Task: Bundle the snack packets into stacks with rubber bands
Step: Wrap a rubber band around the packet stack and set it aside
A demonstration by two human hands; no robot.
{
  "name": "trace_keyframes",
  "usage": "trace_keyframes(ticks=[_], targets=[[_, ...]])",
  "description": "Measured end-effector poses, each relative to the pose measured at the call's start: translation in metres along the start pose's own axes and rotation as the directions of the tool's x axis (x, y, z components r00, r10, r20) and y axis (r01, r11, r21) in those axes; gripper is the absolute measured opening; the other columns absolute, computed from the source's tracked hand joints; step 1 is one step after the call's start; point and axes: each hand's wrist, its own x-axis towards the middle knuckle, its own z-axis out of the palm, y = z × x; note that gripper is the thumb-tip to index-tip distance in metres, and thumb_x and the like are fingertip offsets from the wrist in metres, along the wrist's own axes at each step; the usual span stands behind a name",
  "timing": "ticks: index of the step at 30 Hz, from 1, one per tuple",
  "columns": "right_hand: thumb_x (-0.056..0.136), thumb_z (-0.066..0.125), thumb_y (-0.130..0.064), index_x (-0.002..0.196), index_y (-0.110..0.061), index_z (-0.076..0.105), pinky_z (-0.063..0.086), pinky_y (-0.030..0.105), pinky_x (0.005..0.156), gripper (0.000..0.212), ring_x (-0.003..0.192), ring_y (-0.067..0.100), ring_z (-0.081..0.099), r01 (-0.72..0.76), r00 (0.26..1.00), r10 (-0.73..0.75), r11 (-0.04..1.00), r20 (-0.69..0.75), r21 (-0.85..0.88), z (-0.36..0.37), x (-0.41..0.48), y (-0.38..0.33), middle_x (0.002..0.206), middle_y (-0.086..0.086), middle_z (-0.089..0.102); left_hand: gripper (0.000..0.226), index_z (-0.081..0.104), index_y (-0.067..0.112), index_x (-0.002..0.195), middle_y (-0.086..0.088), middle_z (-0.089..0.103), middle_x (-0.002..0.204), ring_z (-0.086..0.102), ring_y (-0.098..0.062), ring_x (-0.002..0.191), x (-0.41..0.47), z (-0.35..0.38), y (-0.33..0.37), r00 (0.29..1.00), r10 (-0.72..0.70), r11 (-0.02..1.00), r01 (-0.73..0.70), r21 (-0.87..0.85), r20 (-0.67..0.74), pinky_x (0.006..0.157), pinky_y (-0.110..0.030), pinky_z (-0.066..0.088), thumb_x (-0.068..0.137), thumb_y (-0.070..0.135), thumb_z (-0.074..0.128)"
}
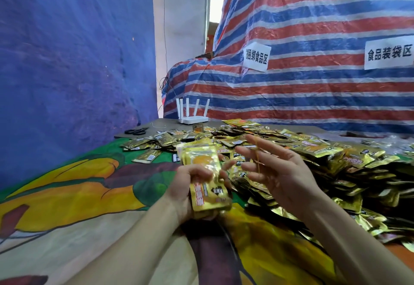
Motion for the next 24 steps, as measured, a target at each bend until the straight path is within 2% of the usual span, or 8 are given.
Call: trace_keyframes(ticks=[3,5,10,14,17,20,22,24], targets=[[0.076,0.074,-0.010,0.118,-0.012,0.071,0.062,0.033,0.061,0.042,0.088,0.033,0.076,0.012,0.998,-0.026,0.976,-0.060,-0.220,-0.004,0.000,0.008,0.108,0.016,0.075,0.025,0.066,0.002,0.088,-0.012,0.069,0.078,0.067,-0.027,0.068,0.009,-0.010,0.006,0.932,0.220,0.945,-0.277,-0.176,-0.289,0.076,-0.042,0.054,0.069,0.001,0.049],[0.070,0.082,-0.013,0.119,-0.015,0.071,0.062,0.037,0.064,0.051,0.094,0.031,0.075,-0.030,0.997,0.005,0.946,-0.079,-0.322,0.002,-0.002,0.019,0.109,0.011,0.076,0.019,0.064,0.004,0.082,-0.014,0.070,0.076,0.070,-0.031,0.069,0.012,-0.012,0.008,0.890,0.284,0.918,-0.360,-0.165,-0.356,0.079,-0.046,0.053,0.081,0.002,0.045],[0.070,0.089,-0.014,0.107,-0.032,0.076,0.063,0.035,0.071,0.043,0.097,0.016,0.074,-0.010,0.996,-0.033,0.883,-0.085,-0.469,0.017,-0.003,0.038,0.108,0.001,0.076,0.033,0.079,0.007,0.100,-0.023,0.074,0.103,0.075,-0.035,0.083,0.011,-0.004,0.006,0.879,0.299,0.919,-0.370,-0.136,-0.371,0.059,-0.042,0.061,0.093,0.010,0.047],[0.071,0.090,-0.019,0.125,-0.025,0.070,0.061,0.043,0.086,0.058,0.102,0.010,0.072,0.019,0.992,-0.091,0.788,-0.086,-0.615,0.023,-0.005,0.040,0.115,-0.004,0.072,0.031,0.081,0.009,0.094,-0.018,0.074,0.107,0.074,-0.035,0.091,0.007,0.003,0.007,0.894,0.303,0.929,-0.354,-0.107,-0.330,0.069,-0.043,0.061,0.090,0.011,0.050],[0.073,0.089,-0.018,0.130,-0.026,0.066,0.059,0.046,0.091,0.063,0.106,0.013,0.070,0.048,0.990,-0.121,0.777,-0.073,-0.628,0.027,-0.007,0.041,0.119,-0.004,0.071,0.023,0.078,0.001,0.086,-0.020,0.075,0.097,0.075,-0.032,0.083,0.004,0.011,0.004,0.903,0.275,0.954,-0.298,-0.020,-0.331,0.076,-0.042,0.058,0.076,0.014,0.061],[0.075,0.088,-0.017,0.129,-0.028,0.064,0.058,0.039,0.092,0.060,0.106,0.011,0.069,0.106,0.983,-0.177,0.752,-0.044,-0.650,0.028,-0.009,0.043,0.121,-0.006,0.069,0.024,0.076,-0.002,0.093,-0.020,0.073,0.098,0.074,-0.030,0.084,0.006,0.015,0.000,0.898,0.277,0.959,-0.279,0.046,-0.342,0.081,-0.041,0.059,0.087,0.014,0.059],[0.074,0.088,-0.016,0.127,-0.029,0.063,0.055,0.023,0.087,0.060,0.105,0.003,0.066,0.147,0.975,-0.220,0.732,-0.026,-0.665,0.030,-0.010,0.044,0.118,-0.014,0.067,0.024,0.069,-0.004,0.105,-0.021,0.072,0.102,0.072,-0.030,0.087,0.007,0.015,-0.002,0.890,0.281,0.959,-0.278,0.061,-0.360,0.082,-0.040,0.060,0.092,0.014,0.058],[0.073,0.089,-0.014,0.125,-0.027,0.062,0.048,0.010,0.084,0.060,0.105,-0.007,0.062,0.184,0.966,-0.259,0.714,-0.012,-0.676,0.032,-0.011,0.046,0.112,-0.021,0.066,0.023,0.069,-0.004,0.103,-0.021,0.071,0.104,0.071,-0.031,0.089,0.008,0.016,-0.006,0.892,0.270,0.963,-0.260,0.076,-0.363,0.081,-0.039,0.060,0.091,0.014,0.062]])
